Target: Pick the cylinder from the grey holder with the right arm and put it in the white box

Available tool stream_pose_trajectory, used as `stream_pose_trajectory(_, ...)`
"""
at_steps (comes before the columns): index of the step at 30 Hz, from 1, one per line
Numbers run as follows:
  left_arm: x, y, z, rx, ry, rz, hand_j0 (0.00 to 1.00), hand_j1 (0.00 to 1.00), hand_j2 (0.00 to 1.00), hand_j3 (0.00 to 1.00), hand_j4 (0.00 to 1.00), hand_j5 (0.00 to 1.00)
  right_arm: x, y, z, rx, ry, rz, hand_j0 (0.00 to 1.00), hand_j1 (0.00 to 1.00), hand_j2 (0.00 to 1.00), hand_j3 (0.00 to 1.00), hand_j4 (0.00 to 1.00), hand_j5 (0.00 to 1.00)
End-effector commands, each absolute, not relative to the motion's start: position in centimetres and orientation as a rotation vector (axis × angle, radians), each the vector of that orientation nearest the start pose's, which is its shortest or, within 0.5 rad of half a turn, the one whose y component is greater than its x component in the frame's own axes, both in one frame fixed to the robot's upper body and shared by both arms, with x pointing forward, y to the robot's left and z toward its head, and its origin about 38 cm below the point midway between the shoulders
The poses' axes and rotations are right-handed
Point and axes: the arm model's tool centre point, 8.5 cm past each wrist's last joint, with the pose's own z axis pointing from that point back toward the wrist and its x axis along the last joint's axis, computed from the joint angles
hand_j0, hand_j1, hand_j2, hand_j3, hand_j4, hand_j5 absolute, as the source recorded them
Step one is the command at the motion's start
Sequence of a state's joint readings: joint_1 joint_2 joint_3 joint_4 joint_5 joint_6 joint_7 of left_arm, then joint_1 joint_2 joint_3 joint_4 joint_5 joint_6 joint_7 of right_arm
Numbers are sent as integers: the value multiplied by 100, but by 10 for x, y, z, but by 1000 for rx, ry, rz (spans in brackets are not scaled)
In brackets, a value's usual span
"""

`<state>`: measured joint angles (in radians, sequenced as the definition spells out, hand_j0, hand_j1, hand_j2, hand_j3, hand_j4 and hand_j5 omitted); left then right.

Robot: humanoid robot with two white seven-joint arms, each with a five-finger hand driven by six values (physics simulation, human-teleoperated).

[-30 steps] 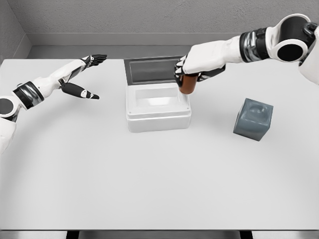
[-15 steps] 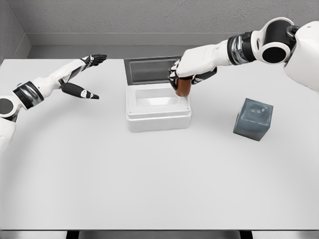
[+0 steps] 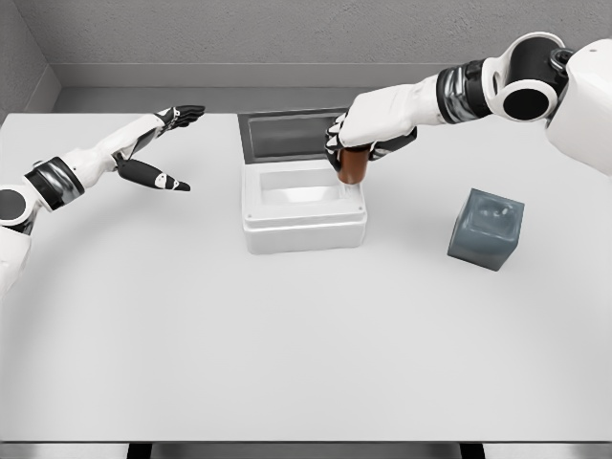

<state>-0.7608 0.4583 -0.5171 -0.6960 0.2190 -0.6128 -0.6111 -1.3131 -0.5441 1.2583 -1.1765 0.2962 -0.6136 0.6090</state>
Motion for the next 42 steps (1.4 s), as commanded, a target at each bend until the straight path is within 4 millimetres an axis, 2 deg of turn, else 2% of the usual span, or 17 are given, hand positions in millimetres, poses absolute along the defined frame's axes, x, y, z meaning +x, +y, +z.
stream_pose_trajectory(1, 515, 324, 148, -92, -1633, -1088, 100, 100, 100, 100, 100, 100, 508, -157, 287, 422, 1501, -3053, 40, 40, 40, 40, 40, 40)
stream_pose_trajectory(9, 515, 324, 148, -92, -1633, -1088, 100, 100, 100, 100, 100, 100, 508, -143, 284, 407, 1489, -3040, 40, 40, 40, 40, 40, 40)
stream_pose_trajectory(17, 515, 324, 148, -92, -1633, -1088, 100, 100, 100, 100, 100, 100, 510, -146, 283, 414, 1486, -3050, 41, 41, 41, 41, 41, 41)
stream_pose_trajectory(19, 515, 324, 148, -92, -1633, -1088, 100, 100, 100, 100, 100, 100, 509, -147, 283, 415, 1483, -3051, 44, 44, 44, 44, 44, 44)
stream_pose_trajectory(25, 515, 324, 148, -92, -1635, -1087, 100, 100, 100, 100, 100, 100, 510, -146, 284, 439, 1473, -3043, 74, 74, 74, 74, 74, 74)
stream_pose_trajectory(32, 515, 324, 148, -93, -1636, -1088, 100, 100, 100, 100, 100, 100, 508, -129, 284, 422, 1472, -3012, 77, 77, 77, 77, 77, 77)
stream_pose_trajectory(33, 514, 324, 148, -93, -1634, -1087, 100, 100, 100, 100, 100, 100, 507, -126, 285, 419, 1474, -3003, 82, 82, 82, 82, 82, 82)
stream_pose_trajectory(35, 514, 324, 147, -93, -1633, -1089, 100, 100, 100, 100, 100, 100, 507, -126, 287, 430, 1468, -2997, 89, 89, 89, 89, 89, 89)
stream_pose_trajectory(38, 514, 324, 147, -94, -1634, -1087, 100, 100, 100, 100, 100, 100, 507, -129, 301, 466, 1505, -2964, 99, 99, 99, 99, 99, 99)
stream_pose_trajectory(42, 514, 324, 148, -93, -1635, -1086, 100, 100, 100, 100, 100, 100, 501, -139, 314, 501, 1524, -2927, 100, 100, 100, 100, 100, 100)
